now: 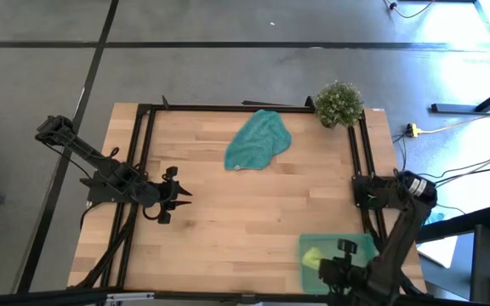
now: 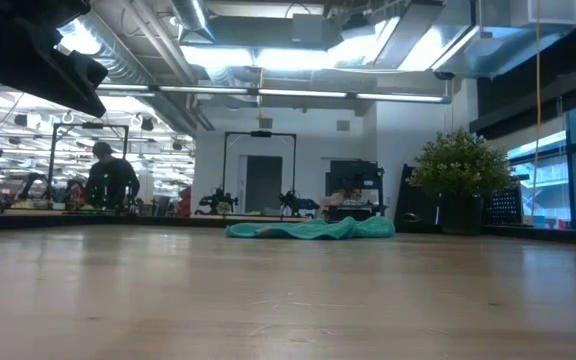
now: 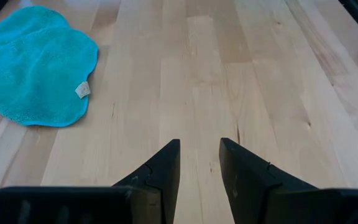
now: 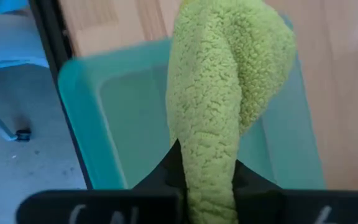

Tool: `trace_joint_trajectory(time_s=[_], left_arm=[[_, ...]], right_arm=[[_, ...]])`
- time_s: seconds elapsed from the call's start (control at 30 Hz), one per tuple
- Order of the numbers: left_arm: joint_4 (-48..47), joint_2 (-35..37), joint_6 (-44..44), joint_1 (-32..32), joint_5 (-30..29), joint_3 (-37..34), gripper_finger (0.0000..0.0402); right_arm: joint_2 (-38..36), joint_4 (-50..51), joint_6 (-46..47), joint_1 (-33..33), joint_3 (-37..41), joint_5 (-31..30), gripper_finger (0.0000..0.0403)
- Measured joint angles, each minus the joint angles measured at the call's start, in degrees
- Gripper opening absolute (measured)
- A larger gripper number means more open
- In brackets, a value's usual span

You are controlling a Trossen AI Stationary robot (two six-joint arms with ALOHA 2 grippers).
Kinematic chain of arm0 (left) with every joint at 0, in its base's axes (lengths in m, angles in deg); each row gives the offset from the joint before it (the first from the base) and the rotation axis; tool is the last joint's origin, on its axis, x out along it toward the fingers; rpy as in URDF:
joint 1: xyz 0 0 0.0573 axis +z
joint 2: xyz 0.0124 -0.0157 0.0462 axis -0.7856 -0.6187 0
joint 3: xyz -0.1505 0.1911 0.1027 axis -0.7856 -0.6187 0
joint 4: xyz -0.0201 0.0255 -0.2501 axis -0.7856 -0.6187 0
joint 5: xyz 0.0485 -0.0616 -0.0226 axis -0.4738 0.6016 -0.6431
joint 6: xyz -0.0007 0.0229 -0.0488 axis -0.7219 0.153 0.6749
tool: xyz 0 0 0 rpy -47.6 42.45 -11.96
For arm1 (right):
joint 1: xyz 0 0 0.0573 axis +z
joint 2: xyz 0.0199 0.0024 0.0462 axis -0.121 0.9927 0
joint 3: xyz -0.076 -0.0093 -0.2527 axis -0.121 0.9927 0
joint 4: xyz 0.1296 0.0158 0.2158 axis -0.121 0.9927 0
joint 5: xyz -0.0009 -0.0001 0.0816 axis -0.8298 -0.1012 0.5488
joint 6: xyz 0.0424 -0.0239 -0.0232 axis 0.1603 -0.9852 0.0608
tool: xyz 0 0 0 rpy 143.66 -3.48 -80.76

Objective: Roll microfiber towels into tight, uniform cylinder then place into a basket
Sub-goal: Put the green rolled microfiber cloth into the green bin

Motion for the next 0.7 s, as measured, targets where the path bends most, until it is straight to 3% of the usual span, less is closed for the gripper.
trace_joint_trajectory(time_s=[0.27,0.7], left_arm=[[0.00,0.00,0.00,0.00,0.00,0.00,0.0108],[0.00,-0.02,0.00,0.00,0.00,0.00,0.0108]], right_arm=[[0.04,-2.42,1.14,2.39,7.87,-0.09,0.0028],[0.07,-16.27,-13.32,-2.93,20.66,-0.05,0.0029]])
